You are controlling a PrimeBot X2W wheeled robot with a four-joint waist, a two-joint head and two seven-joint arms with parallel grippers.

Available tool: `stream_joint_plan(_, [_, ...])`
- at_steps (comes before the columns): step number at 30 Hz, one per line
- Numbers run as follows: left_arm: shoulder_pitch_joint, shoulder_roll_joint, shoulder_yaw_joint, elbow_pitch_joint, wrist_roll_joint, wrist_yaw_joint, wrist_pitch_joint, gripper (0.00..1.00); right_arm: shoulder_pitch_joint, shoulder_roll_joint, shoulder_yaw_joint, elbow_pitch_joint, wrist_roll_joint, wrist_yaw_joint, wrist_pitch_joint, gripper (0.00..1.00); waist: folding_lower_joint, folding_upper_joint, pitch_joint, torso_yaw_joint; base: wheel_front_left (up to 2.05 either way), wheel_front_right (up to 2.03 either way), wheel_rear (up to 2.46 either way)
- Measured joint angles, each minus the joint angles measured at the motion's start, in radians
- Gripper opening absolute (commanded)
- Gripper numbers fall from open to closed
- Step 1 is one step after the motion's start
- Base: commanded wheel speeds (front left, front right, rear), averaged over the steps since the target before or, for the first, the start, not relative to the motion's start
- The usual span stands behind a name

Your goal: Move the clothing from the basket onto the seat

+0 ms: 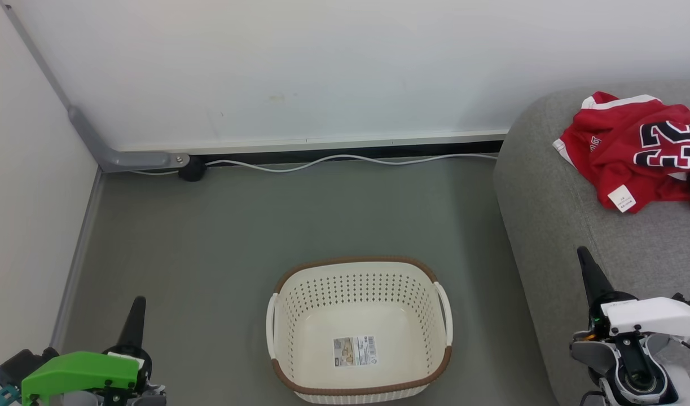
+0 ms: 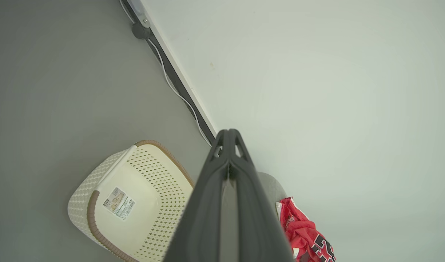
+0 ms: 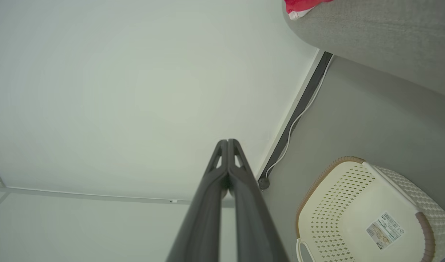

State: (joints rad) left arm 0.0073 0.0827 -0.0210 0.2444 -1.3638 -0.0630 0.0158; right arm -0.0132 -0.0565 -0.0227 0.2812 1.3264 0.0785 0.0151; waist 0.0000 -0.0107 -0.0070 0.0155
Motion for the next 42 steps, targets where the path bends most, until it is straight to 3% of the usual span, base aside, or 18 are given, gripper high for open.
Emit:
stream_joint_plan(22, [-0.052, -0.030, 0.070, 0.027, -0.247, -0.053, 0.072, 0.00, -0.042, 0.000, -0.080, 0.000, 0.285, 0.038, 0.067, 0.00, 0.0000, 0.0000, 0.010, -0.016, 0.00, 0.00, 0.00])
stream_joint_plan(42, [-0.064, -0.032, 0.075, 0.033, -0.252, -0.056, 0.072, 0.00, -0.044, 0.000, -0.085, 0.000, 0.293, 0.040, 0.070, 0.00, 0.0001, 0.0000, 0.010, -0.016, 0.00, 0.00, 0.00])
